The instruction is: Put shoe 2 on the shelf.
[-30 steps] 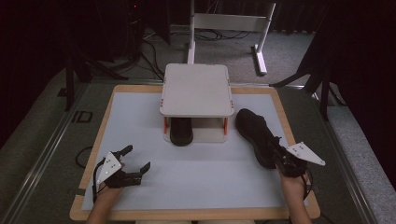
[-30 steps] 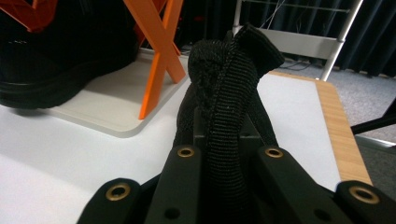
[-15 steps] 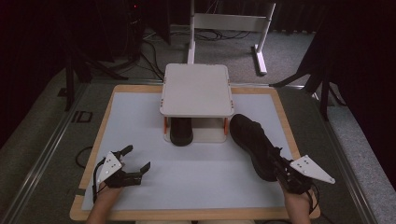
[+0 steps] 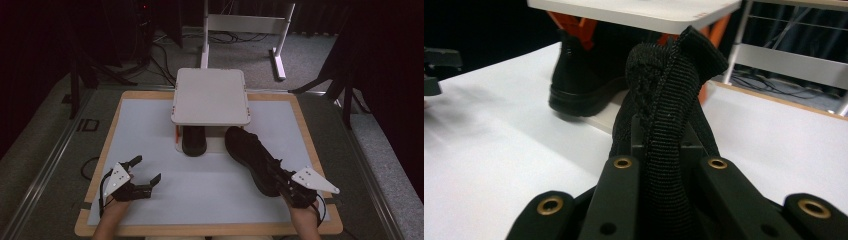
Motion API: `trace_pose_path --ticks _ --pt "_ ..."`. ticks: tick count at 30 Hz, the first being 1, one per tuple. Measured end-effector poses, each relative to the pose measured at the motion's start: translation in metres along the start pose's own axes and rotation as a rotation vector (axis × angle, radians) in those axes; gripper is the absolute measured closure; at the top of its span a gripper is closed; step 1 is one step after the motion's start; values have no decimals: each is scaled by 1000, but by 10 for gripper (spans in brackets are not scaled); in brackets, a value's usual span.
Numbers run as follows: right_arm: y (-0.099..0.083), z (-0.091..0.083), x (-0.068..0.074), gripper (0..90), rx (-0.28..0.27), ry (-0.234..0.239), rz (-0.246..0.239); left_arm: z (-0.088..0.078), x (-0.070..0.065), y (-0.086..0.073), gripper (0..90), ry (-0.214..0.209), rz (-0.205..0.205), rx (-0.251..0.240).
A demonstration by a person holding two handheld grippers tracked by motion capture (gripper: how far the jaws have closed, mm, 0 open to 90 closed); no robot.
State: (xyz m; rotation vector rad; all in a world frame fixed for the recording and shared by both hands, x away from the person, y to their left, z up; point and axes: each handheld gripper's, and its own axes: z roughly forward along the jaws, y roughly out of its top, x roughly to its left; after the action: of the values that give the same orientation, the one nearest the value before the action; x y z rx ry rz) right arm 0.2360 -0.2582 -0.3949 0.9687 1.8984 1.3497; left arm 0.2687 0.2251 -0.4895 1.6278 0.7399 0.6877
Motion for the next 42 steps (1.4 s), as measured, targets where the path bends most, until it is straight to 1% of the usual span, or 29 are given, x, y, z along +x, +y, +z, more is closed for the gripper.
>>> trace_pose_path --ticks 1,3,4,5,6,7,9,11,12,13,16,17,18,19,21,22,23,27,29,30,33,36,38,40,42 --pt "0 0 0 848 0 0 0 0 0 0 76 0 0 0" --pt "1 6 4 847 0 13 -9 0 0 0 76 1 -1 0" --pt "3 15 8 847 8 22 -7 0 0 0 76 0 0 0" --pt "3 15 8 847 8 22 -7 0 0 0 76 1 -1 0" --pt "3 24 12 847 18 22 1 0 0 0 76 1 0 -2" --pt "3 24 12 847 18 22 1 0 0 0 76 0 1 -2" --pt "3 34 17 847 27 19 -9 0 0 0 76 0 2 -3" --pt "3 43 22 848 31 16 -5 0 0 0 76 0 2 -4" --pt "2 52 26 847 33 9 -9 0 0 0 76 -1 1 -4" --pt "2 52 26 847 33 9 -9 0 0 0 76 -1 2 -5" --pt "-1 65 31 847 36 -14 -9 -1 0 0 76 -1 4 -6" --pt "-2 69 33 847 28 -23 -9 -1 0 0 76 -2 4 -6" --pt "-2 76 36 847 29 -41 -10 -1 0 0 76 -1 7 -5" --pt "-2 76 36 847 29 -41 -10 -1 0 0 76 -1 5 -6" --pt "-2 81 38 846 25 -57 4 -1 0 0 75 -1 6 -6" --pt "-3 87 40 845 15 -75 26 -1 0 0 76 -1 5 -6" --pt "-3 89 41 845 18 -79 26 -1 0 0 76 -1 7 -6" --pt "-6 97 43 841 14 -88 20 -1 0 0 76 -1 5 -8" --pt "-7 101 41 839 13 -86 33 -1 0 0 75 -1 5 -7" --pt "-8 105 39 839 10 -91 54 -1 0 0 76 0 4 -6" --pt "-8 109 39 837 8 -99 64 -1 0 0 76 0 5 -7" --pt "-8 119 41 836 9 -113 57 -1 0 0 76 0 5 -6" --pt "-8 121 42 836 8 -119 54 -1 0 0 76 0 4 -7" --pt "-8 125 43 835 10 -121 58 -1 0 0 76 0 5 -7" --pt "-8 128 43 834 5 -134 65 -1 0 0 76 0 5 -7"
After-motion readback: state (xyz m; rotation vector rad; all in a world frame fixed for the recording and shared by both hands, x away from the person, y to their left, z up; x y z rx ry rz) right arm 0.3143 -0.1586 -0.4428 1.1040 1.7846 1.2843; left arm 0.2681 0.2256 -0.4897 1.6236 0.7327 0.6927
